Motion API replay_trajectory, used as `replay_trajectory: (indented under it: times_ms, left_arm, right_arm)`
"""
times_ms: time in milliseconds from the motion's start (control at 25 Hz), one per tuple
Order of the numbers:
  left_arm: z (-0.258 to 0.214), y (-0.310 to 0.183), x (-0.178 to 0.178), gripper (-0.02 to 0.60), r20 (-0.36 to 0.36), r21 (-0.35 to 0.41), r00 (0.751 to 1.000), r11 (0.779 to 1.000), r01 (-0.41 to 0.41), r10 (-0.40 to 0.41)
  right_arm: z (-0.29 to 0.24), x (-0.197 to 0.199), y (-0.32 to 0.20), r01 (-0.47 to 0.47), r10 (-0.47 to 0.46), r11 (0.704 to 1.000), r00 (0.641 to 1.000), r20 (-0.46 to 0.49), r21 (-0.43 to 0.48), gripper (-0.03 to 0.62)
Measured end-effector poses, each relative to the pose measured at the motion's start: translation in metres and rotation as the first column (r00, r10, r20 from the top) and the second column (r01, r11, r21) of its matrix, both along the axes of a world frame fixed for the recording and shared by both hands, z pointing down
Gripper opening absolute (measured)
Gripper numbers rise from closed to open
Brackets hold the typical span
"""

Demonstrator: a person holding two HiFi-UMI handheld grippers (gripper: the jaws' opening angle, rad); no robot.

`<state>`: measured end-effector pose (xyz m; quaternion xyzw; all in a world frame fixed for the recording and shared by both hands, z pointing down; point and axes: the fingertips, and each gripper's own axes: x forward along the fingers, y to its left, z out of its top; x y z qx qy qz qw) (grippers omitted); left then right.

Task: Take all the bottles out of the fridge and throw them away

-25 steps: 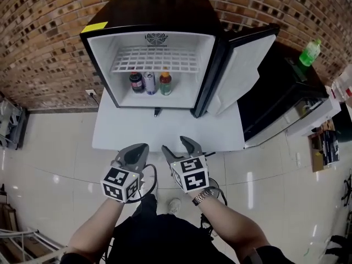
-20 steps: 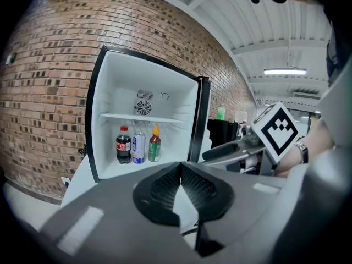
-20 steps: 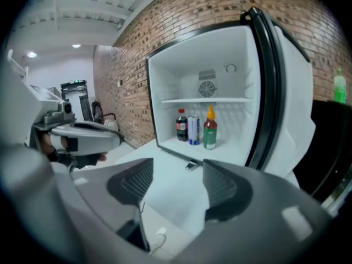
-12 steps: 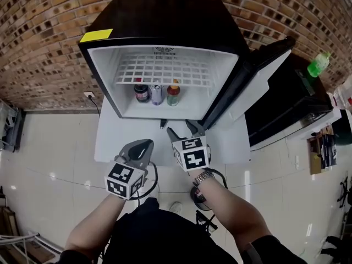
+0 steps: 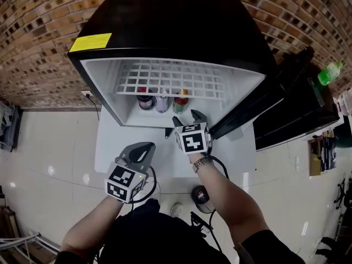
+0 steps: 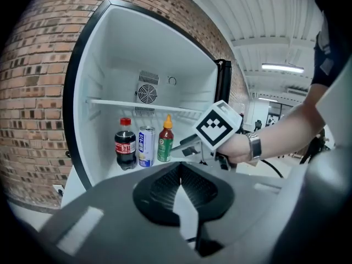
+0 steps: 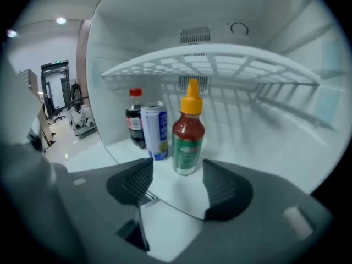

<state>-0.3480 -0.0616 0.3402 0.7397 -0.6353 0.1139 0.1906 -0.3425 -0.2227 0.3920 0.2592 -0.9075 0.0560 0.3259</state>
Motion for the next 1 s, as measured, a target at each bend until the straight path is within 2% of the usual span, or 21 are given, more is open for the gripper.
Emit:
replay_trajectory:
  times_ms: [320,640,1000]
  left_arm:
    - [0.012,-0.005,-0.023,0.003,-0.009,-0.034,1.0,0.999,-0.013,0.013]
    - [0.015,-0.005,-0.039,0.005,-0.014,-0.046,1.0,0.999,-0.012,0.011]
    - [0.018,-0.002,-0.036,0.003,-0.015,-0.045,1.0,0.999,-0.01,0.01]
  right_arm:
    - [0.022,-0.027,-0.038,-0.033,0.033,0.999,0.999,-0.029,0.004,0.291]
    - [0.03,-0.045,-0.05,-0.025,0.025,0.999,0.999,-0.028,0.021,0.296]
    - [0.026,-0.032,-0.036,-0.032,0.032,0.999,0.999,0.007,0.028,0.278]
